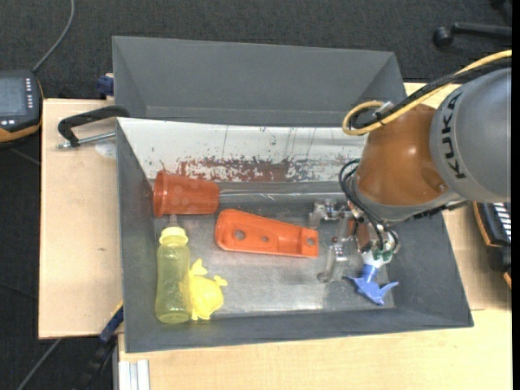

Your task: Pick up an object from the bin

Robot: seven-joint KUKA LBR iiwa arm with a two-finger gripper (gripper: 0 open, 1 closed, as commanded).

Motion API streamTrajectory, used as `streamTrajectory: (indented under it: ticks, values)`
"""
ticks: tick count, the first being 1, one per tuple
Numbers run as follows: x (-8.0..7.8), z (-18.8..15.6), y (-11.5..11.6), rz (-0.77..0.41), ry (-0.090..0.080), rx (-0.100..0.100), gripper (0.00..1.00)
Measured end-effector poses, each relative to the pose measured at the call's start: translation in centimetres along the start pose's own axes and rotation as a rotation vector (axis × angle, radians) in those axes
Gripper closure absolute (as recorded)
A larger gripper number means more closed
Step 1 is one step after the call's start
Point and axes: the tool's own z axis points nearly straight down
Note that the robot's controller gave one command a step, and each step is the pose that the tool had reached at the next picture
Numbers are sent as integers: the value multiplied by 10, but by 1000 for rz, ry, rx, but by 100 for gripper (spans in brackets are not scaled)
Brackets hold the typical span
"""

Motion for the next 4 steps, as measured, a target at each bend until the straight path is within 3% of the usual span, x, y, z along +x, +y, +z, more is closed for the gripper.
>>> streamTrajectory:
  ticks: [1, 2, 3, 4]
  values:
    - [2, 28, 25, -144, 13, -3, 0]
    - [-61, 42, 44, -439, -7, -1, 100]
    - [-61, 42, 44, -439, -7, -1, 100]
    - [-72, 12, 52, -488, -14, -1, 100]
